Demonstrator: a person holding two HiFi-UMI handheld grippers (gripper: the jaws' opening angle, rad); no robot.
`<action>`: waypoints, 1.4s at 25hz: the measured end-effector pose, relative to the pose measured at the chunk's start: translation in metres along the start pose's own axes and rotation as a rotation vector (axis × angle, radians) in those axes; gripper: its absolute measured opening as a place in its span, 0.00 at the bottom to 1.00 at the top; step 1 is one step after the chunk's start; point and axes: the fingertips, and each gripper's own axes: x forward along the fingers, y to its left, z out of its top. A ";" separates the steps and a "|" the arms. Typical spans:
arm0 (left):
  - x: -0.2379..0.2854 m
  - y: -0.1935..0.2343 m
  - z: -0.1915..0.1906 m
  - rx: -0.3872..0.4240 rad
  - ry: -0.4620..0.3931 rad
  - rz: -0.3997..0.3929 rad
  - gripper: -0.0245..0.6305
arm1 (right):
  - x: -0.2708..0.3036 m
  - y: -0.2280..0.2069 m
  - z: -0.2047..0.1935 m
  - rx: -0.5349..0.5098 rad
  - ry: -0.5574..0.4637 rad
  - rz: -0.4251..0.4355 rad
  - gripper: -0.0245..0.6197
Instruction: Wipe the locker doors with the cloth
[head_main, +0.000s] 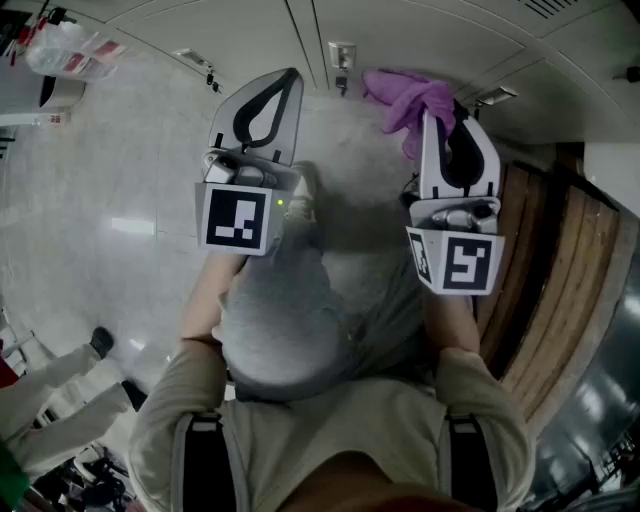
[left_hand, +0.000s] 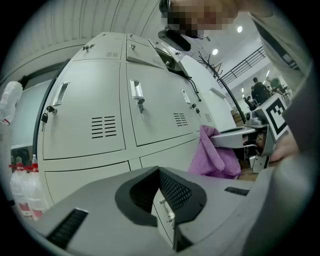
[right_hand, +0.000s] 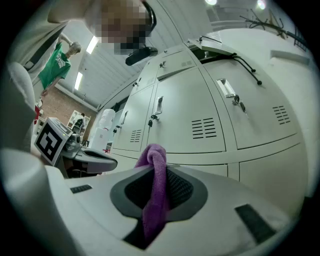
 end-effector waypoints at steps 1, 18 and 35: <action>0.000 0.000 0.000 -0.001 -0.001 -0.002 0.04 | 0.000 0.000 0.000 0.000 0.002 0.000 0.11; -0.001 -0.002 -0.002 -0.022 0.006 -0.017 0.04 | -0.002 0.000 -0.005 0.012 0.014 0.001 0.12; 0.000 -0.005 -0.002 -0.019 0.012 -0.041 0.04 | 0.002 0.004 -0.007 0.019 0.020 0.009 0.12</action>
